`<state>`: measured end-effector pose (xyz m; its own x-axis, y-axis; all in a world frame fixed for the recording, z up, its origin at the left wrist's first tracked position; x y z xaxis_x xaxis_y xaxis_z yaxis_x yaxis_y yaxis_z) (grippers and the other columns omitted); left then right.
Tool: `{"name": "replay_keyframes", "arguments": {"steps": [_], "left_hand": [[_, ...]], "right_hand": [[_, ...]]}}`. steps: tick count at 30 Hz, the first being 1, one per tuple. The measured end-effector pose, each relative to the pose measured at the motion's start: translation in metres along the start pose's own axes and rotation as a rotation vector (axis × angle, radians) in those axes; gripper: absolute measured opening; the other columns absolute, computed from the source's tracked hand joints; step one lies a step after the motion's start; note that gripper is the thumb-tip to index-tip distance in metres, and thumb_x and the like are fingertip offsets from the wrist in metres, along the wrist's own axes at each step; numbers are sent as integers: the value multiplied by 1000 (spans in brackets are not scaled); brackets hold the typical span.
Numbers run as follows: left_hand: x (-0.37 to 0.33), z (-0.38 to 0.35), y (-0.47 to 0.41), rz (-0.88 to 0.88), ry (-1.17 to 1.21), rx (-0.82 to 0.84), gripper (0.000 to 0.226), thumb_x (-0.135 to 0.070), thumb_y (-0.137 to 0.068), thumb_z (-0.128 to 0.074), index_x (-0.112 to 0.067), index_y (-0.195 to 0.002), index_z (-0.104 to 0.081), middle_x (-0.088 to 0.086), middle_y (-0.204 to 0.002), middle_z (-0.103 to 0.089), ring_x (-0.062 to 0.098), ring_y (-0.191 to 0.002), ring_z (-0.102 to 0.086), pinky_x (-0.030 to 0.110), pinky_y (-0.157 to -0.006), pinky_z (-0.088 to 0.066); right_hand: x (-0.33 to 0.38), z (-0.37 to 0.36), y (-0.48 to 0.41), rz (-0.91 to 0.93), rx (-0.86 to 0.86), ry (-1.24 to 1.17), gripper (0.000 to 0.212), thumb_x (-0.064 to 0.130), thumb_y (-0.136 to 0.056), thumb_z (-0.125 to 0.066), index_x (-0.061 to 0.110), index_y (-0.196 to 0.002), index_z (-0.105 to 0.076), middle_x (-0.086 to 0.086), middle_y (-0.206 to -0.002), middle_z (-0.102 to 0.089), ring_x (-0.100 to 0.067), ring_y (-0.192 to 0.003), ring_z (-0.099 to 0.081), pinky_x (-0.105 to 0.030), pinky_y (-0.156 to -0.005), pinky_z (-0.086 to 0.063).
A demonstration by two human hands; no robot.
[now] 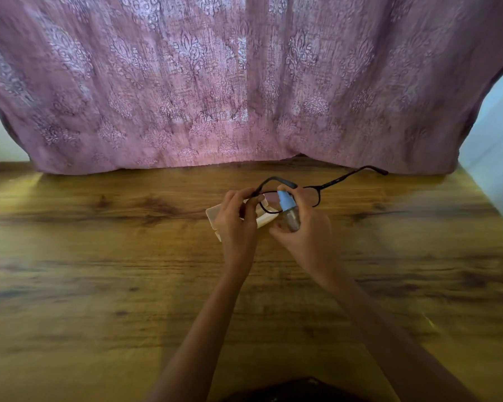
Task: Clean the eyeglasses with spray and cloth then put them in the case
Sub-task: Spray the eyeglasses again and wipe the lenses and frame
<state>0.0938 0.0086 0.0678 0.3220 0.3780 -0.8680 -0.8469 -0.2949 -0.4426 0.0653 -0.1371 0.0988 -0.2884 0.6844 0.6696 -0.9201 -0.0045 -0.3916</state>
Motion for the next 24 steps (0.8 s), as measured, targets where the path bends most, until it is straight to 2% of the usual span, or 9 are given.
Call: {"name": "replay_keyframes", "arguments": {"steps": [3, 6, 8, 11, 14, 16, 21, 24], "left_hand": [[-1, 0, 0, -12, -16, 4, 20, 3, -88, -59, -8, -102, -69, -3, -94, -65, 5, -74, -58, 19, -63, -48], [-1, -1, 0, -8, -13, 11, 22, 5, -88, -57, -6, -103, -69, -2, -94, -65, 8, -75, -60, 18, -63, -47], [-2, -1, 0, -7, -13, 11, 22, 5, -88, -56, -6, -104, -68, -3, -94, -64, 10, -75, -61, 21, -64, -49], [-2, -1, 0, -9, -18, 12, 22, 4, -89, -56, -6, -103, -68, -4, -94, -63, 6, -75, -58, 16, -64, -46], [-1, -1, 0, -7, -29, 11, 20, 4, -89, -58, -5, -103, -68, -3, -94, -63, 3, -75, -57, 15, -64, -46], [-1, 0, -1, 4, -25, 5, 19, 3, -89, -59, -6, -103, -69, -3, -93, -63, 0, -74, -56, 14, -63, -45], [-6, 3, -1, -2, -10, 1, 18, 5, -88, -60, -4, -102, -68, -2, -91, -62, -9, -72, -55, 7, -60, -41], [-5, 3, -1, -1, -17, 5, 20, 5, -88, -59, -4, -103, -68, -3, -92, -61, -8, -73, -55, 7, -60, -42]], "right_hand": [[1, -3, -2, 2, 31, -50, 67, 16, -77, -77, 22, -137, -47, 19, -70, -46, 5, -62, -54, -6, -54, -39], [2, -5, -1, 14, 36, -7, 70, 16, -76, -78, 19, -139, -47, 19, -71, -46, 5, -59, -53, -6, -55, -39], [2, -6, 0, 11, 15, 9, 67, 13, -76, -77, 17, -137, -49, 21, -65, -44, 1, -52, -50, -8, -57, -35], [-1, -8, 2, -3, -14, 15, 62, 10, -77, -73, 16, -134, -51, 19, -59, -40, 0, -49, -44, -18, -62, -35], [0, -6, 2, 1, -8, -22, 59, 10, -78, -74, 17, -131, -51, 17, -63, -45, -7, -52, -50, -9, -54, -35], [-4, 0, 2, -18, -9, -55, 59, 10, -79, -75, 18, -132, -49, 14, -67, -50, -6, -61, -55, -8, -48, -39], [-28, 16, -1, -111, -49, -96, 59, 15, -83, -73, 21, -135, -47, 11, -76, -55, 2, -52, -52, -10, -41, -37], [-37, 23, -2, -138, -41, -60, 60, 18, -82, -75, 24, -135, -46, 14, -70, -45, 4, -53, -51, -10, -43, -38]]}}
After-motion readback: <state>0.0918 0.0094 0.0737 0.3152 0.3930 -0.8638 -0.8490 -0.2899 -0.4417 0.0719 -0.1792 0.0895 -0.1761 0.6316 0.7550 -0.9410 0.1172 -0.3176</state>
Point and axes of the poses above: each hand's wrist, its own y-axis away from the middle knuckle, its own z-axis out of the back of the hand, x = y × z, the point moved 8 cm from there along -y, towards the middle knuckle
